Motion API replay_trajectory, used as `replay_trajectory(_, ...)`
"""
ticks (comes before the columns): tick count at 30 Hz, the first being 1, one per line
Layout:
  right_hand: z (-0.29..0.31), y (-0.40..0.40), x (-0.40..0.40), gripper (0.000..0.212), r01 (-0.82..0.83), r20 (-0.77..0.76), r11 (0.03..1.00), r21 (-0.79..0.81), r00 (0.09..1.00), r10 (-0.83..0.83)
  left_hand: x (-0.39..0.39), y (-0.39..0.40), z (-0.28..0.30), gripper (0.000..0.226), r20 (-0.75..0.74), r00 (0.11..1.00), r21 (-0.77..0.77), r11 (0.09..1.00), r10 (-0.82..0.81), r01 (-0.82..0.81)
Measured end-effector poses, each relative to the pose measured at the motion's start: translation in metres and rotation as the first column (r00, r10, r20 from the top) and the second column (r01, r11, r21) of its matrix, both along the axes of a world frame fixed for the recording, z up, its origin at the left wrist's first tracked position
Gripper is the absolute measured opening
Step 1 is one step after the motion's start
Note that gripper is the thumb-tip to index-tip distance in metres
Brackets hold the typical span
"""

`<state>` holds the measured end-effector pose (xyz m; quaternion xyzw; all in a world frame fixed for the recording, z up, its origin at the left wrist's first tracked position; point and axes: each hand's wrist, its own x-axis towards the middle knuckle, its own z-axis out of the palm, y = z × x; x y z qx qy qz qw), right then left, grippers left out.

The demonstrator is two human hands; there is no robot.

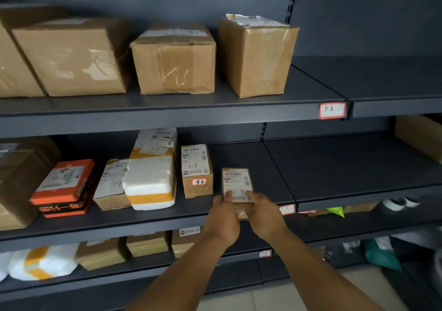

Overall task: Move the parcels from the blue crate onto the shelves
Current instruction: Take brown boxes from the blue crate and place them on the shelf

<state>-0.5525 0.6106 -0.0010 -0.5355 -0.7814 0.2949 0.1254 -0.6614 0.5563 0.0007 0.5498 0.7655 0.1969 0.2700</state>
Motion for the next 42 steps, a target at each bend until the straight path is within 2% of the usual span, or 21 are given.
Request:
replay_trajectory(5,-0.014,0.03,-0.02,0.064,-0.059,0.141,0.997,-0.04,0.988,0.064,-0.006,0.023,-0.008,0.077,-0.224,0.954,-0.111,0.978,-0.2,0.179)
replay_trajectory(9,-0.019,0.047,-0.027,0.084,-0.066,0.229,0.994,-0.087,0.97,0.085,-0.013,0.041,-0.007,0.083,-0.486,0.822,-0.145,0.955,-0.296,0.258)
replay_trajectory(12,-0.021,0.051,-0.026,0.091,-0.063,0.259,0.991,-0.119,0.961,0.092,-0.016,0.053,-0.007,0.084,-0.593,0.731,-0.211,0.941,-0.337,0.264)
replay_trajectory(17,-0.012,0.047,-0.021,0.088,-0.06,0.265,0.995,-0.081,0.961,0.079,-0.021,0.052,-0.004,0.087,-0.631,0.682,-0.261,0.929,-0.371,0.264)
replay_trajectory(26,0.006,-0.01,0.03,0.078,-0.047,0.302,0.994,0.103,0.953,0.014,0.005,0.021,0.005,0.081,-0.531,0.781,-0.065,0.935,-0.329,0.349)
replay_trajectory(34,0.026,-0.088,0.123,0.078,0.173,0.272,0.966,0.191,0.936,-0.222,0.095,-0.035,0.026,0.075,-0.494,0.766,0.068,0.86,-0.412,0.506)
replay_trajectory(42,0.037,-0.209,0.248,0.08,0.401,0.259,0.896,0.189,0.86,-0.439,0.208,-0.126,0.04,0.074,-0.54,0.655,0.074,0.746,-0.528,0.662)
